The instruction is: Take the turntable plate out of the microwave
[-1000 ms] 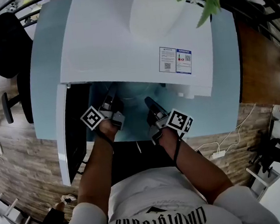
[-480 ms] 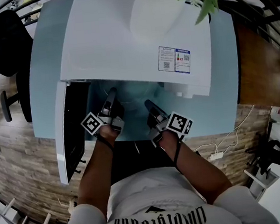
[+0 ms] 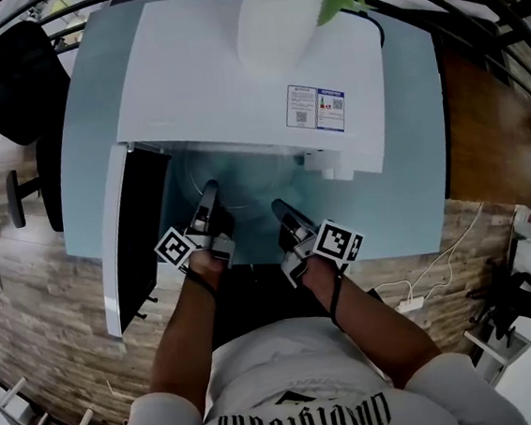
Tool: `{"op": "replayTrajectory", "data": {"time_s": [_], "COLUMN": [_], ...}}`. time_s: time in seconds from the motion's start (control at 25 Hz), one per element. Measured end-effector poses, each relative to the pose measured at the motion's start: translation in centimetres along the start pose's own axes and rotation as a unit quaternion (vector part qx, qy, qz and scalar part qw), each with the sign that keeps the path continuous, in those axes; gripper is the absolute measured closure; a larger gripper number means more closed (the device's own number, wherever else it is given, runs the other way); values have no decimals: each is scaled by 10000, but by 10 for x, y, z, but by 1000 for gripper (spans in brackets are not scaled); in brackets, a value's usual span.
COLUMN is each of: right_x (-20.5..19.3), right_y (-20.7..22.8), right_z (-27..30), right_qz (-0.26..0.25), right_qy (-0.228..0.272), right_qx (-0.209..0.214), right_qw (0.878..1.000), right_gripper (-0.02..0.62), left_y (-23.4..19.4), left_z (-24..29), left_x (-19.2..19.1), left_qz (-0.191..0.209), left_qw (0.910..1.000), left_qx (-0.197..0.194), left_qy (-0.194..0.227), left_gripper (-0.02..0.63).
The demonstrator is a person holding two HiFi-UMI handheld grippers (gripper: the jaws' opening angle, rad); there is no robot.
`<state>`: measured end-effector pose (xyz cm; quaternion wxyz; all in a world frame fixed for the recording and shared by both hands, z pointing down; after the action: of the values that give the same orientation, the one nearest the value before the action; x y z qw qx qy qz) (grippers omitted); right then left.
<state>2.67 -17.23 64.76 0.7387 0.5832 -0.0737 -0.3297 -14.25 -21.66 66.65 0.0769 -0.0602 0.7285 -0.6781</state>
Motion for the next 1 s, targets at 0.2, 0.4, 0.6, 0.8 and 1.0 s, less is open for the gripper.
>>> {"op": "replayTrajectory", "data": {"time_s": [0.2,0.4,0.6,0.8,1.0], "right_x": [-2,-6,-2,2,0], "right_y": [-5,-12,-28,-49,-63], "right_z": [-15,-34,-49,-64,-76], "right_qz": [-74,-189,-296,-413,-501], "right_qy": [-101,-234,-314,-390,-364], "right_qx": [88,184,355,537,669], "right_qw": [9999,9994,9984,9969,9958], "right_gripper": [572,571,569,568,568], "left_y": [10,26,46,73,92], "left_z": [-15,-34,-47,-58,-65], "left_x": [-6,-12,-16,-17,-17], "left_qz": [54,3,60,129,157], "left_qw": [9999,9997,9991,9984,9985], "left_qx": [-26,0,-41,-85,-193], "left_qy": [99,251,416,538,478], "left_gripper": [528,528,528,528,528]}}
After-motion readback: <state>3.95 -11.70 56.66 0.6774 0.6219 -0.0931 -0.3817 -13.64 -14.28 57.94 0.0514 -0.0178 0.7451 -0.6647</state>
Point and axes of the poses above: the fingertips, and each gripper's own axes: z forward along the fingers, y to its right, x out of its top, the point moved 2 cm from there along -z, backward along the fingers, and after that the axes turned 15 degrees about y, right-handed, at the moved point
